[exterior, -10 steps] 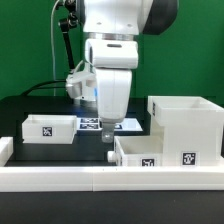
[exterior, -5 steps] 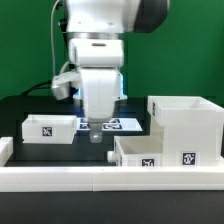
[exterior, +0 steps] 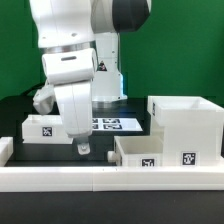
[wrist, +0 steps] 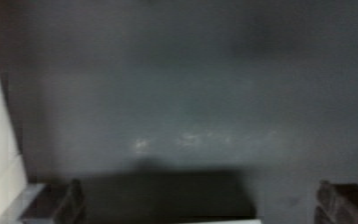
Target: Assemble drawer
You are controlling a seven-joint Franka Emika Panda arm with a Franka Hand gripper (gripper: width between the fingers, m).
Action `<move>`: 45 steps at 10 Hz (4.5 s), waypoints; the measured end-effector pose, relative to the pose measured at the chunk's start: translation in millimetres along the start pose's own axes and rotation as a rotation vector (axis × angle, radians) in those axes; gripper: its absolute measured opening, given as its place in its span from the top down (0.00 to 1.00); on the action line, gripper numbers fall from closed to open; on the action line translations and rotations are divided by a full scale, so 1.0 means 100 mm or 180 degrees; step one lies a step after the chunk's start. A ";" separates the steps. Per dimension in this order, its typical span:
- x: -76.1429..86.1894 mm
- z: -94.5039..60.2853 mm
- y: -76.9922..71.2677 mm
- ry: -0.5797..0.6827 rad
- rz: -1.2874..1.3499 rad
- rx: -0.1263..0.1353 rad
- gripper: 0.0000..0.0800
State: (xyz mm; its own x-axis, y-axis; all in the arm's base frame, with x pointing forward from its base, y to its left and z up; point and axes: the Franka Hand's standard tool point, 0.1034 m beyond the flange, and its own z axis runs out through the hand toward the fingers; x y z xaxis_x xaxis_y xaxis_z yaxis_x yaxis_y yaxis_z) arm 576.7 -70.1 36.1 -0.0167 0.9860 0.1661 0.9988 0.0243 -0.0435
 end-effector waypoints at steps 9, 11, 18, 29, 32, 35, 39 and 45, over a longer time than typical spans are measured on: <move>0.33 0.17 0.12 0.0087 0.0293 0.0029 0.19; 0.33 0.18 0.12 0.0090 0.0301 0.0020 0.19; 0.54 0.24 0.15 0.0054 0.0264 -0.0076 0.19; 0.82 0.26 0.21 -0.0014 0.0081 -0.0139 0.19; 0.90 0.28 0.21 -0.0005 0.0052 -0.0133 0.19; 1.03 0.27 0.22 -0.0008 -0.0031 -0.0109 0.19; 0.78 0.24 0.22 -0.0041 0.0044 -0.0123 0.19; 0.28 -0.06 -0.26 -0.0178 0.0424 -0.0341 0.19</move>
Offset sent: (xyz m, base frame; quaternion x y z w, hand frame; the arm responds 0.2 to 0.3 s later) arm 0.0168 0.0264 -0.0115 0.0150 0.0179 0.0158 0.9996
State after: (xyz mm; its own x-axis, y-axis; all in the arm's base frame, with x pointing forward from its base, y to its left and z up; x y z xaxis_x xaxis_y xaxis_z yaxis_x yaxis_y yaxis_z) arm 550.2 -43.9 48.1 0.1166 0.9870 0.1107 0.9915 -0.1221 0.0443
